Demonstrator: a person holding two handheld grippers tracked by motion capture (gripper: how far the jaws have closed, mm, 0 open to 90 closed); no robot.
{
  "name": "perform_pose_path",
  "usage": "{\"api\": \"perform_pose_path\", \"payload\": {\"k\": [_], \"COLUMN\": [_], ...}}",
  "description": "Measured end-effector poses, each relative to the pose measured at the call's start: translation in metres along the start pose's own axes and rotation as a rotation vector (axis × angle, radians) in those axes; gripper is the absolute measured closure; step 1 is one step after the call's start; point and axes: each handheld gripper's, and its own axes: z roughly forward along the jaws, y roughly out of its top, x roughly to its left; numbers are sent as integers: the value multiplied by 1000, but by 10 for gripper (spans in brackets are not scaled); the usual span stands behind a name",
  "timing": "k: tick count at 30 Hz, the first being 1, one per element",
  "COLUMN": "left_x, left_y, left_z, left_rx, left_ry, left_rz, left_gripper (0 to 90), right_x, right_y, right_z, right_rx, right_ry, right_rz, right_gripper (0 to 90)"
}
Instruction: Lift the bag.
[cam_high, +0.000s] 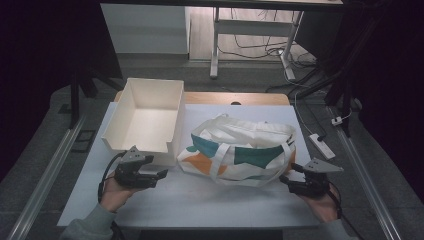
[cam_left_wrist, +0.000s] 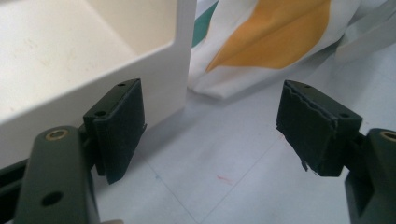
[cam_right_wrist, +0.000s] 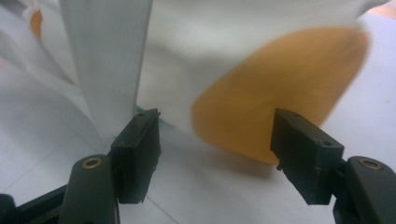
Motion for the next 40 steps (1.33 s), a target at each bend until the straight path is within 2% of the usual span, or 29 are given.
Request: {"api": "perform_pose_path", "payload": {"k": [2,8,15,22,27,40], "left_x": [0,1,0,1,1,1], "left_y": [-3,-9,-10,-10,-10,-10], "left_z": [2,5,7,7,7,9], "left_rx": [13,8,11,15,16,24], "left_ry": [13,17,15,16,15,17], "left_rz": [2,-26,-22,-25,-25,-25], "left_gripper": [232,229,233,233,233,233], "right_x": [2,5,8,6,6,4], "right_y": [-1,-6,-7,-9,-9,-9], "right_z": [3,4,6,4,2,1], "right_rx": [9,11,12,5,5,5], "right_ry": [8,20,24,12,-3,-5], "right_rz": [-5,-6,-28,-20,-32,-36], "right_gripper": [324,321,316,316,316,315]}}
